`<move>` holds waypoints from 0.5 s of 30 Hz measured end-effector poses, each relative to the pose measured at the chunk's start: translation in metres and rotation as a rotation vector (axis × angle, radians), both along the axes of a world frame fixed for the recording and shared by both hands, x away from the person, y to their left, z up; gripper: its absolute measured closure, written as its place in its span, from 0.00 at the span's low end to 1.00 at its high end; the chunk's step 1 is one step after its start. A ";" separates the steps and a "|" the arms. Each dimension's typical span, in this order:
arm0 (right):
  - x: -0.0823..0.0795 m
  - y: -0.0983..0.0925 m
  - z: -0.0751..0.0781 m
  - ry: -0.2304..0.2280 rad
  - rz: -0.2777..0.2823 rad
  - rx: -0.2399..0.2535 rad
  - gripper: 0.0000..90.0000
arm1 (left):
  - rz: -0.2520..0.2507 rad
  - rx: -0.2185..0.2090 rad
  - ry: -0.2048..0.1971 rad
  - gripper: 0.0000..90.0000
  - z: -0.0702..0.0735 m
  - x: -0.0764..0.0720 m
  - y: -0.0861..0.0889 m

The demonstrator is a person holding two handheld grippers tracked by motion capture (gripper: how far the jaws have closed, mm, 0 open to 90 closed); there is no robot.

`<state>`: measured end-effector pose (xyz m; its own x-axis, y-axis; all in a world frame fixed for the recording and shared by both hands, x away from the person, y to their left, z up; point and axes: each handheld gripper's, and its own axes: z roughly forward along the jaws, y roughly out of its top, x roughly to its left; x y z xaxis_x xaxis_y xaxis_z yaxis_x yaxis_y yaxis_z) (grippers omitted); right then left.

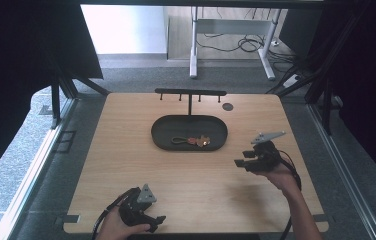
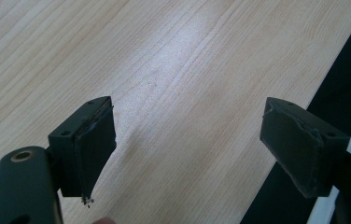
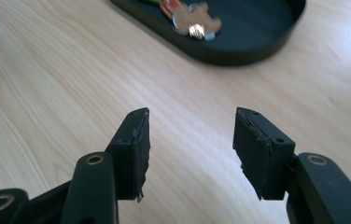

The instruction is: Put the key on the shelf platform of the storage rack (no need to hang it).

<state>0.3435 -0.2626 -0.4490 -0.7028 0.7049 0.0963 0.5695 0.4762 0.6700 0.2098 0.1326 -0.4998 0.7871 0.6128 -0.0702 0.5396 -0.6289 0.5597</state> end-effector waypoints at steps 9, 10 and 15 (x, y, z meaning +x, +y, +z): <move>-0.034 -0.025 -0.034 0.010 -0.037 0.021 0.52 | 0.005 0.002 -0.002 0.21 0.000 0.001 0.002; -0.037 -0.027 -0.037 0.011 -0.039 0.023 0.52 | 0.007 0.000 -0.004 0.21 0.000 0.001 0.002; -0.045 -0.030 -0.053 0.028 -0.044 0.020 0.52 | 0.011 0.001 -0.003 0.21 -0.001 0.002 0.003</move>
<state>0.2982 -0.2928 -0.5015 -0.6680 0.7327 0.1298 0.6085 0.4374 0.6622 0.2114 0.1354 -0.5003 0.7803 0.6217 -0.0675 0.5450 -0.6232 0.5608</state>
